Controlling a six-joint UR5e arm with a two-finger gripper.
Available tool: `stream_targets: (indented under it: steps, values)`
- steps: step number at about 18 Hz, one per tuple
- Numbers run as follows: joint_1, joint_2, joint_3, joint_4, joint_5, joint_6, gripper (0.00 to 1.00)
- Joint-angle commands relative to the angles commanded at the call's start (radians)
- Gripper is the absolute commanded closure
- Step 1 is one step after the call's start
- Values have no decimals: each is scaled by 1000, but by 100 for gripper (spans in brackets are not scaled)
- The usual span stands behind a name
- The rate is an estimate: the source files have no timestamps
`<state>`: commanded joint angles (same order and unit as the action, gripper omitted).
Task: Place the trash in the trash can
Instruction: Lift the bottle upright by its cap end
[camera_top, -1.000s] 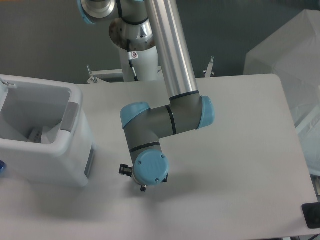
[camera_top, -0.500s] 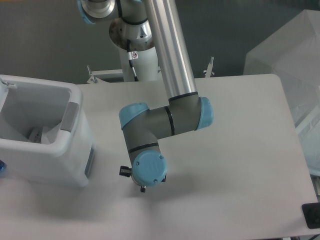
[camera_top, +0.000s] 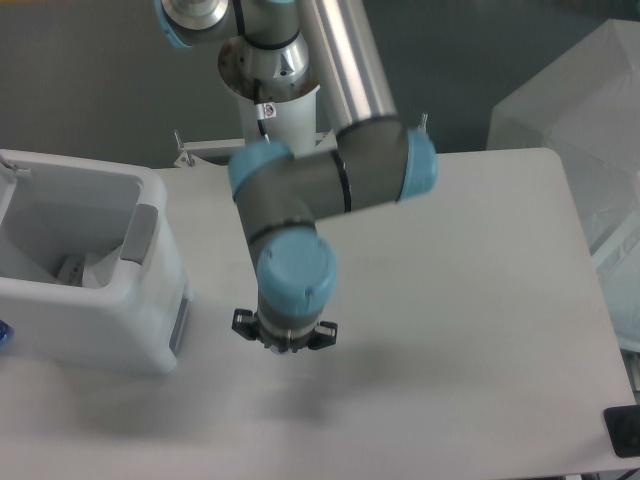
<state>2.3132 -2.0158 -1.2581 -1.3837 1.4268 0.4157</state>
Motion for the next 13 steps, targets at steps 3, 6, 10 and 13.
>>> stream_targets:
  steps: [3,6,10,13]
  values:
    - [29,51,9,87,-54,0,89]
    - [49,91,9,162,-92,-2,89]
    - [77,132,9,290,-167,-9,89]
    - [89,170,12,299,-238,-8,89]
